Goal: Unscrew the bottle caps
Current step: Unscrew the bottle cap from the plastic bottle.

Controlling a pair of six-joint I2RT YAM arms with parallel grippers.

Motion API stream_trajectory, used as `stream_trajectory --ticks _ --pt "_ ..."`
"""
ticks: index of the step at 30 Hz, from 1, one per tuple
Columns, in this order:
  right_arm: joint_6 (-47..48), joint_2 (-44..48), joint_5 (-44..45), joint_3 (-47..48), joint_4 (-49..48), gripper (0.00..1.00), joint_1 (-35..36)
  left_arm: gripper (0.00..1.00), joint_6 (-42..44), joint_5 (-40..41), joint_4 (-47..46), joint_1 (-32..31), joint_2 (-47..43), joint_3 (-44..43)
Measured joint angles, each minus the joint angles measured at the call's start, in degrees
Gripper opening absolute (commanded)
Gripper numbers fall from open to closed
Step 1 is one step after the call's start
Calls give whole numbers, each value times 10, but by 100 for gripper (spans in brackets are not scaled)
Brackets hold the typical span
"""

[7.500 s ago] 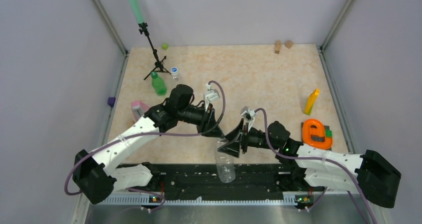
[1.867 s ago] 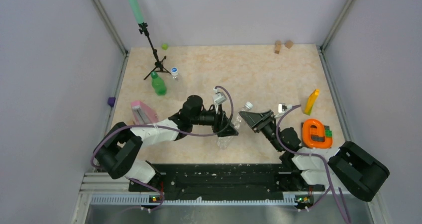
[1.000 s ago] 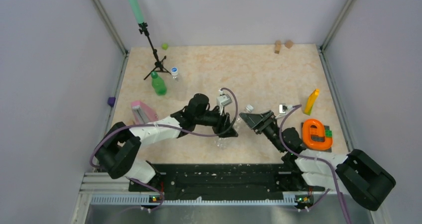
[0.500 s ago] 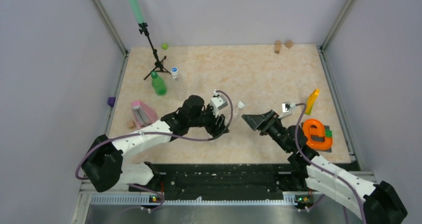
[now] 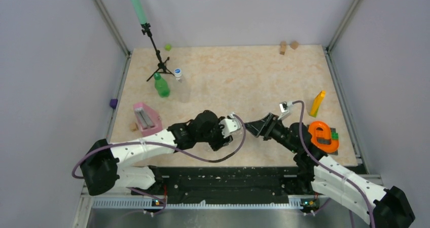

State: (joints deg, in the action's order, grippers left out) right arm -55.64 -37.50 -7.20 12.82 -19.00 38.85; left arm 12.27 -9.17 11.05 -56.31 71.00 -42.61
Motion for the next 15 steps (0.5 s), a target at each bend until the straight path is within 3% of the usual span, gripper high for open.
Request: stream_trajectory --ticks 5,15 --pt "8 0 -11 1 19 49 0 0 10 25 2 0 -7 1" --pt "2 5 5 0 25 57 0 0 22 26 0 -1 -19 9"
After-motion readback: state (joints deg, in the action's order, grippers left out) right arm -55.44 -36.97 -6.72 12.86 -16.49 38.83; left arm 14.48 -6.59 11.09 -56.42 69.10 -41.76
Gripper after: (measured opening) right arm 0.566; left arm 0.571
